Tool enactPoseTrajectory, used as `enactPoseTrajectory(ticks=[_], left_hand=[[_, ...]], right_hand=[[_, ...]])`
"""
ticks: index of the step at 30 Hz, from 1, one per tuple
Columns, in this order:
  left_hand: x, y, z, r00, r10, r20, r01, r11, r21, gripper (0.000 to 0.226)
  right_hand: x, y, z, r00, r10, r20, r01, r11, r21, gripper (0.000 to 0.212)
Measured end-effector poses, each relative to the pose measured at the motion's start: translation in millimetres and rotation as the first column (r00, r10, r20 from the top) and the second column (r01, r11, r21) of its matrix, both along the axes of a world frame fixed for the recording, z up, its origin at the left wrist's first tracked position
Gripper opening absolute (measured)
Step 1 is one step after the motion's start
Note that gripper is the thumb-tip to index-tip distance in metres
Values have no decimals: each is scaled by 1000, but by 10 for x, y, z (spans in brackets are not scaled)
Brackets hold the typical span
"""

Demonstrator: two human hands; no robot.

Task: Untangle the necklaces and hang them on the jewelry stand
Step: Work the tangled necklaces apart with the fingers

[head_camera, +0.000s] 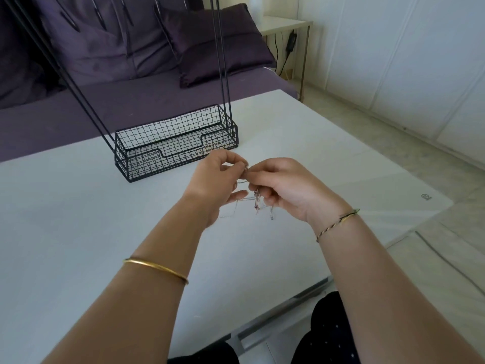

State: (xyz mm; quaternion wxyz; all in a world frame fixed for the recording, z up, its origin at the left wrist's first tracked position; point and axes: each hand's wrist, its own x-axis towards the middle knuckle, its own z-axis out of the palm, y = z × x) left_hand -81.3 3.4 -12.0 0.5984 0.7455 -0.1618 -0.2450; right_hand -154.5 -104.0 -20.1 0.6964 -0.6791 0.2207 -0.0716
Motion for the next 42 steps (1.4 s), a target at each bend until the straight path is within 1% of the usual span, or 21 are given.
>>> enactPoseTrajectory(ticks=[2,6,9,10,13,16,18,21,25,27,29,33,35,37,39,42], left_hand=[[-20,-3,1,1000,-2,-4,2,1000,17,7],[-32,-17,1,998,-27,63,18,992,126,12],[-42,-13,16,997,-61,39,53,981,186,9],[-33,-3,15,997,-68,39,59,976,210,12],[22,31,4,991,-93,95,59,947,316,26],[57,77,23,980,-153,131,84,900,427,23],[51,96,49,974,-173,147,90,889,449,22],[38,107,88,978,-113,177,40,927,372,18],[36,121,128,986,-49,160,5,963,269,11],[41,134,132,987,-43,153,3,968,253,13],[36,141,132,988,-68,141,26,960,280,16],[35,136,120,992,-86,96,52,949,311,23],[44,128,103,997,-62,42,46,949,313,23],[50,128,86,1000,8,-29,1,956,294,19],[56,124,86,988,81,-128,-54,978,200,20],[37,108,124,949,80,-305,-102,993,-57,23]], right_hand=[[5,-2,-7,999,-46,27,46,999,-19,12],[22,-3,-7,997,-74,35,73,997,6,13],[25,-26,-9,994,-109,32,108,994,18,9],[21,-39,-7,992,-121,29,121,993,16,8],[6,-78,-1,988,-153,12,153,988,6,10],[-9,-115,-12,983,-184,-15,183,983,-29,13],[-12,-117,-17,983,-179,-32,178,983,-36,13],[-3,-98,-11,983,-180,-32,181,983,40,14],[-6,-76,18,980,-199,5,194,960,201,17],[-8,-76,25,977,-214,21,202,946,252,13],[-5,-77,25,975,-220,36,204,945,254,11],[6,-76,22,967,-243,75,220,947,232,14],[10,-84,12,962,-261,80,238,946,221,16],[18,-84,-2,964,-257,71,240,952,189,15],[24,-67,-14,970,-236,58,225,963,151,15],[40,-41,-24,977,-211,42,203,969,140,15]])
